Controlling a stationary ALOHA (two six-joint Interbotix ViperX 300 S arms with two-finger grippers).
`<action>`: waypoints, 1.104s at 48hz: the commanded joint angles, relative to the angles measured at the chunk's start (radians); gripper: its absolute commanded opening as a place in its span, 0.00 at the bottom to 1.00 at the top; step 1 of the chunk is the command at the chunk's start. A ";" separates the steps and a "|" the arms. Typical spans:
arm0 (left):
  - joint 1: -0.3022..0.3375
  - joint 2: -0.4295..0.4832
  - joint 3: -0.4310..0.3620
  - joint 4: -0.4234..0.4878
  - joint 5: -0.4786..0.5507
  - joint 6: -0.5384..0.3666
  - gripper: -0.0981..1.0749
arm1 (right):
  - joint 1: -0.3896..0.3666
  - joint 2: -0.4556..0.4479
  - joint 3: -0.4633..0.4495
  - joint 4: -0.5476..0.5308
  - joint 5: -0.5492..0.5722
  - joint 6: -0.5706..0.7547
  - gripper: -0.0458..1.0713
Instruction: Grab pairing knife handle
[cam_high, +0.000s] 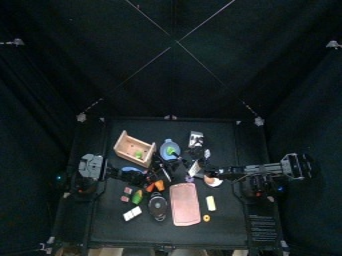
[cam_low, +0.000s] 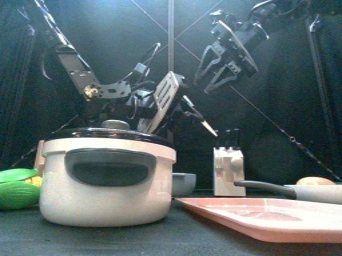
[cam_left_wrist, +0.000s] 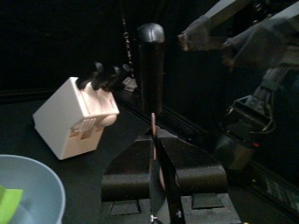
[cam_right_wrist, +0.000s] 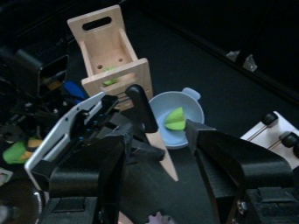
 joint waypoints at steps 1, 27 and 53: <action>0.025 -0.034 -0.021 -0.003 0.011 0.060 0.44 | -0.002 -0.026 -0.048 0.061 0.012 0.003 0.81; 0.043 -0.011 -0.133 -0.190 0.078 0.887 0.44 | -0.089 -0.026 -0.091 0.186 0.058 0.146 0.81; 0.037 0.008 -0.199 -0.331 0.064 1.453 0.43 | -0.075 -0.107 0.049 0.043 0.043 0.543 0.81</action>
